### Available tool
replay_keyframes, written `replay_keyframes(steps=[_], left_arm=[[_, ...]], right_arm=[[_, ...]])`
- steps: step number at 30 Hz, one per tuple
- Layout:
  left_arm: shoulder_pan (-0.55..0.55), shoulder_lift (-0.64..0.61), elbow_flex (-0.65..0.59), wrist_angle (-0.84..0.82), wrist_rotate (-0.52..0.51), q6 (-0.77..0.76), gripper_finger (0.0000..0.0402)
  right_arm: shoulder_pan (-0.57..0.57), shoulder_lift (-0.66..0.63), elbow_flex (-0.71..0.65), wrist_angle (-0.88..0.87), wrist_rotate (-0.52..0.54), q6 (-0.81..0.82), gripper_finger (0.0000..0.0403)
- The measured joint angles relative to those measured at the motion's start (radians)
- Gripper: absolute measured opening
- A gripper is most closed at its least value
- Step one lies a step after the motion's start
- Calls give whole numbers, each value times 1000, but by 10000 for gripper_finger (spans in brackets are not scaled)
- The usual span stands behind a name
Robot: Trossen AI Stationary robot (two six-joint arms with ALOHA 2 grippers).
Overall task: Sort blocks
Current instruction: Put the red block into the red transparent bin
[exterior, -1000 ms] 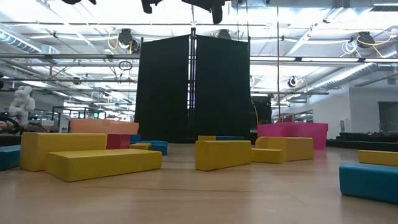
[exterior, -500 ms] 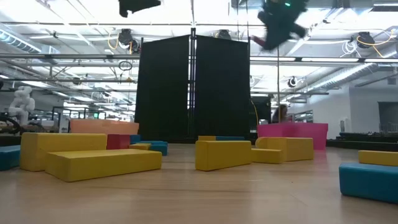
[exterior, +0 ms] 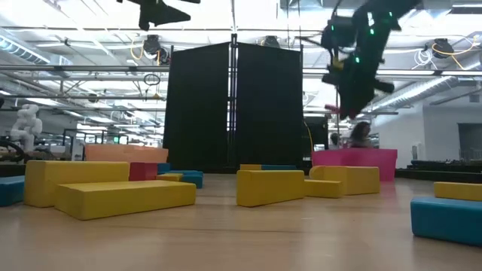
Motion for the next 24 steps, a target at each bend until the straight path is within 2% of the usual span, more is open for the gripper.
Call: replay_keyframes(steps=[2,7,14,21,24], left_arm=[[0,0,0,0,0,-2,290],[0,0,0,1,0,-5,290],[0,0,0,1,2,-4,290],[0,0,0,1,3,-4,290],[0,0,0,1,11,-4,290]], right_arm=[[-7,2,-63,59,-38,15,91],[-32,2,-159,105,-34,93,91],[-50,2,-192,110,-35,91,97],[-62,2,-192,128,-34,73,262],[-68,2,-186,125,-53,85,296]])
